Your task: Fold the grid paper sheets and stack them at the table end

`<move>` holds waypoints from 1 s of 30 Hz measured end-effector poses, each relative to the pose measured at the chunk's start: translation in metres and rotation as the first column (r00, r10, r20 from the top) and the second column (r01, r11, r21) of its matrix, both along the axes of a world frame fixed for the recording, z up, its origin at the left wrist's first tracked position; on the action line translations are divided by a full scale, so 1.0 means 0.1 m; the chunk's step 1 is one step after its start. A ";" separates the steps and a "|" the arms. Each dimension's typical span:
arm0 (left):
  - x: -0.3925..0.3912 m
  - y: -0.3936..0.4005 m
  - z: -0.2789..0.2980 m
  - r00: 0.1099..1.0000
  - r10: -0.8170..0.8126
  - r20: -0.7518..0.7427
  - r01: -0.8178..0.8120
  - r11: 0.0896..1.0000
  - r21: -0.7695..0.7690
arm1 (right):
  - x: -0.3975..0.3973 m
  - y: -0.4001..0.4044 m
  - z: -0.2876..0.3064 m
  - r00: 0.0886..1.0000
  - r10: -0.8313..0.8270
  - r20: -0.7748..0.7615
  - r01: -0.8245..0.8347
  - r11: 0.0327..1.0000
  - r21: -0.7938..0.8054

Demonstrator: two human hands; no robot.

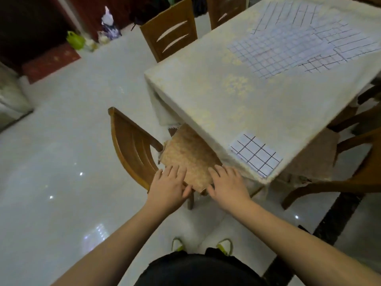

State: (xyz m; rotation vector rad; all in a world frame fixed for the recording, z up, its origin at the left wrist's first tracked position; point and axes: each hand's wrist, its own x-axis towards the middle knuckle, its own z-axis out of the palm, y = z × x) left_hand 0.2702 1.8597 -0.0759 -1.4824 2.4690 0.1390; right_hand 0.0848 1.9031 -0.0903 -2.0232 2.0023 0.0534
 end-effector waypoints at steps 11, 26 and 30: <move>1.47 0.13 0.29 0.937 0.343 -0.063 -0.348 0.934 -0.082 | 1.57 -0.45 0.54 0.963 0.269 -0.020 -0.269 0.955 -0.123; 3.76 -0.24 0.19 0.914 0.400 -0.070 -0.400 0.916 0.022 | 3.77 -0.91 0.37 0.916 0.390 -0.098 -0.392 0.920 -0.003; 4.02 -0.63 0.12 0.889 0.441 -0.119 -0.441 0.897 0.029 | 3.90 -1.17 0.31 0.922 0.378 -0.081 -0.379 0.925 0.004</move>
